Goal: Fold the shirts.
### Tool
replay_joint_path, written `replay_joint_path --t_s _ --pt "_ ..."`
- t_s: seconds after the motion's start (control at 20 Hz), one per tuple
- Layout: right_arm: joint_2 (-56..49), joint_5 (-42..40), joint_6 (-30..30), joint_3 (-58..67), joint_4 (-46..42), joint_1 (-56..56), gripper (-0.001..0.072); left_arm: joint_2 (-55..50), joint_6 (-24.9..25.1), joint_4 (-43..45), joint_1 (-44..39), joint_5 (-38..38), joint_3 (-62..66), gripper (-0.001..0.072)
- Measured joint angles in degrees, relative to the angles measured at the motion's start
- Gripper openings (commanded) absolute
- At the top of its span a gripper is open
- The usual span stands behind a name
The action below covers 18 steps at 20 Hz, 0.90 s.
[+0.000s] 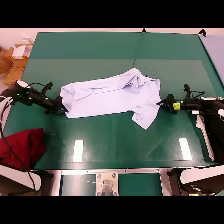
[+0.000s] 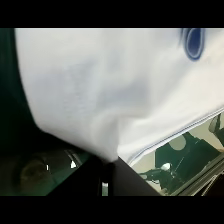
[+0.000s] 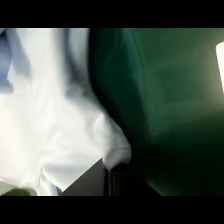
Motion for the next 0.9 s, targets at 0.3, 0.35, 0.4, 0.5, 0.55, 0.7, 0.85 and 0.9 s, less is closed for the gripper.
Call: replay_joint_path --t_s 0.3,0.35,0.4,0.5,0.55,0.7,0.85,0.9 --pt "4.2 6.1 1.2 13.9 1.7 2.0 0.0021 5.2 -0.4 0.3 -0.1 -0.8 9.2 0.0023" --pt "6.5 7.0 1.7 17.0 1.6 2.1 0.0021 7.3 -0.5 -0.2 -0.1 -1.7 12.1 0.0023" --pt "9.5 7.6 1.9 20.6 1.6 2.1 0.0021 10.2 -0.7 -1.3 0.0 -2.2 15.6 0.0023" --pt "16.1 8.2 2.3 28.0 2.0 2.2 0.0021 16.1 -0.7 -3.8 0.0 -3.4 23.2 0.0023" --pt "19.4 8.1 2.4 31.6 1.9 2.2 0.0021 19.0 -0.7 -4.9 0.0 -3.5 27.3 0.0023" --pt "30.1 5.3 2.6 42.2 1.9 1.6 0.0021 27.9 -0.7 -8.0 0.0 -3.6 40.8 0.0024" --pt "40.1 0.8 2.8 48.8 1.5 0.0 0.0021 36.4 -0.7 -9.6 0.0 -1.9 49.7 0.0025" --pt "43.1 -1.3 2.8 49.9 1.1 -0.5 0.0021 39.2 -0.7 -9.7 0.0 -1.0 51.3 0.0024"
